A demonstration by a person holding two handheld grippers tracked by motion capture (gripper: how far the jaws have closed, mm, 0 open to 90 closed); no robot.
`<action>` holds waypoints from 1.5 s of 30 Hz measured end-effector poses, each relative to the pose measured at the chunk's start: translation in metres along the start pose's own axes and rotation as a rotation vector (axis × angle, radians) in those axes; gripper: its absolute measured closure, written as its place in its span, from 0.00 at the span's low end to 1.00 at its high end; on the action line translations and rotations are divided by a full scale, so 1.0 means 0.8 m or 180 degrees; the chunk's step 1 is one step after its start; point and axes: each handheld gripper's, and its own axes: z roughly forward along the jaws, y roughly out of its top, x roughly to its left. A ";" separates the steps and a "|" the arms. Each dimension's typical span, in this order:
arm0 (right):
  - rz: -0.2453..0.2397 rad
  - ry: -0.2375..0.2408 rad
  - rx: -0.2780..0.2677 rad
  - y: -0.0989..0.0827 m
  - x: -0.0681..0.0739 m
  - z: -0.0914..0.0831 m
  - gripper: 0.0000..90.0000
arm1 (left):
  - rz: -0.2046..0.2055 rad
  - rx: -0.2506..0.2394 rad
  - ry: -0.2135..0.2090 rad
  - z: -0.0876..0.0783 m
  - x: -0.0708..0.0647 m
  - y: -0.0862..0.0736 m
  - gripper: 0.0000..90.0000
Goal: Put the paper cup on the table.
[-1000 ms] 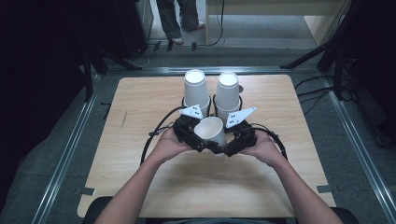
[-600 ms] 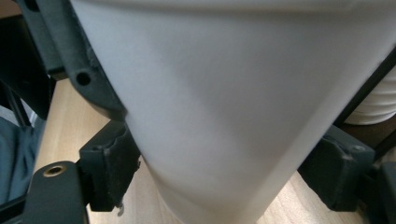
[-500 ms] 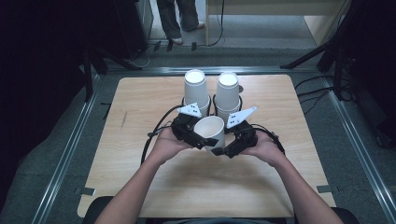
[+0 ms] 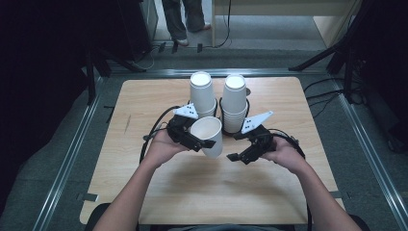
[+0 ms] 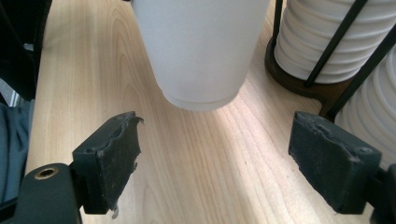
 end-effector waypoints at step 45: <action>0.0115 -0.0229 -0.0038 -0.012 -0.026 -0.019 0.23 | -0.0257 0.0170 0.0366 -0.062 0.050 -0.056 0.14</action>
